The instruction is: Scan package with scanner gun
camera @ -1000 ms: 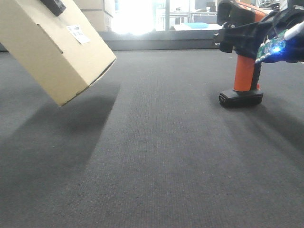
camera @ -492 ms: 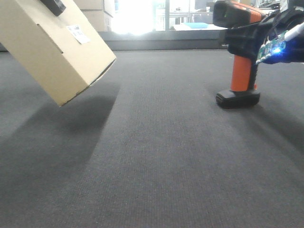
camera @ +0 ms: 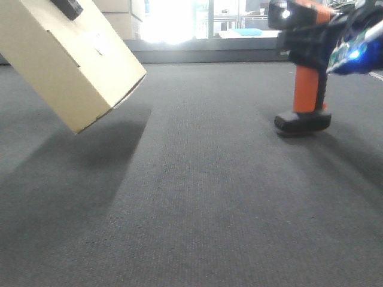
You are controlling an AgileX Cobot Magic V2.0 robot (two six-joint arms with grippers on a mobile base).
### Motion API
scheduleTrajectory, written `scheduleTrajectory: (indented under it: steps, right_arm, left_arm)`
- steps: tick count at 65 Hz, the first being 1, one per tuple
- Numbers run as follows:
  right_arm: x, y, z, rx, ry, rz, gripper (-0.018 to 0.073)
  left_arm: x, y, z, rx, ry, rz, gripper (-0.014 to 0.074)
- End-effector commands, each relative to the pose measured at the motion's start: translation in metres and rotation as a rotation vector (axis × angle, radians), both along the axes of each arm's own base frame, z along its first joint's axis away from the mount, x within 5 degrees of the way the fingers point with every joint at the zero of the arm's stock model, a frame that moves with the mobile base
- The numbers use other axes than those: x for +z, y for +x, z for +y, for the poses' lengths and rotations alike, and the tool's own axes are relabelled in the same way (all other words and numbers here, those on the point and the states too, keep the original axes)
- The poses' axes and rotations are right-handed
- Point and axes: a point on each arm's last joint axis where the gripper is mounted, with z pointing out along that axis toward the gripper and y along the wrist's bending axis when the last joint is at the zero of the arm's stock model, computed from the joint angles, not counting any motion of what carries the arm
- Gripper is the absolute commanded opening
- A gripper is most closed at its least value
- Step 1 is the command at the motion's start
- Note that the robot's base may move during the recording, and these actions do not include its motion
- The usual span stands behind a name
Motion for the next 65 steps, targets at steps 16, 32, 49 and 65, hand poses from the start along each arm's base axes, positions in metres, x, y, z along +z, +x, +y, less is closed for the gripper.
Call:
scheduleTrajectory:
  steps: [16,32,49,65]
  right_arm:
    - [0.08,-0.012,0.002,0.048,-0.102,-0.137,-0.0111]
    - [0.117,-0.005,0.011,0.167,-0.299,-0.065,-0.0111]
    - [0.139,-0.001,0.015,0.219,-0.483,-0.105,-0.0113]
    - [0.139,-0.001,0.015,0.241,-0.568,-0.103,-0.0113]
  left_arm:
    - [0.008,-0.003,-0.002,0.0,-0.023,-0.021,-0.0111]
    - [0.008,-0.003,-0.002,0.0,-0.023,-0.021,-0.0111]
    - [0.008,-0.003,-0.002,0.0,-0.023,-0.021,-0.0111]
    - [0.008,-0.003,-0.002,0.0,-0.025,-0.021,-0.0111]
